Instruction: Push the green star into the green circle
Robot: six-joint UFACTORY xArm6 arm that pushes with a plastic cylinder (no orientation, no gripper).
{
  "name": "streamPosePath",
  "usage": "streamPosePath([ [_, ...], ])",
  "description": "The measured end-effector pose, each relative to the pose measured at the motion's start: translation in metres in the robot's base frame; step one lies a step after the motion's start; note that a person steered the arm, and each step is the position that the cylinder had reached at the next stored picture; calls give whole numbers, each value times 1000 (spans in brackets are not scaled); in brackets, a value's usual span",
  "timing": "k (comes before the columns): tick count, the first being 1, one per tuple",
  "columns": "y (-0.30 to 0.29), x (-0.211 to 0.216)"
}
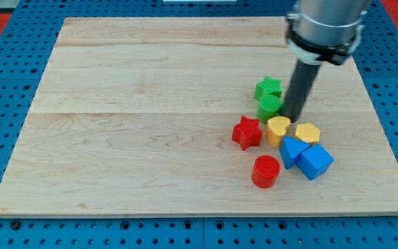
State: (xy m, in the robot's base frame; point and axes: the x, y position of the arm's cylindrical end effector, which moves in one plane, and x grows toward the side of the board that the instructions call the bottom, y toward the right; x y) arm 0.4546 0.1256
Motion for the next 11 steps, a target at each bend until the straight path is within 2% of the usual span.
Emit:
streamPosePath([
  [1, 2, 3],
  [3, 100, -25],
  [4, 99, -98],
  [5, 42, -113],
  [7, -19, -69],
  [8, -25, -44],
  [9, -30, -48],
  [11, -27, -23],
])
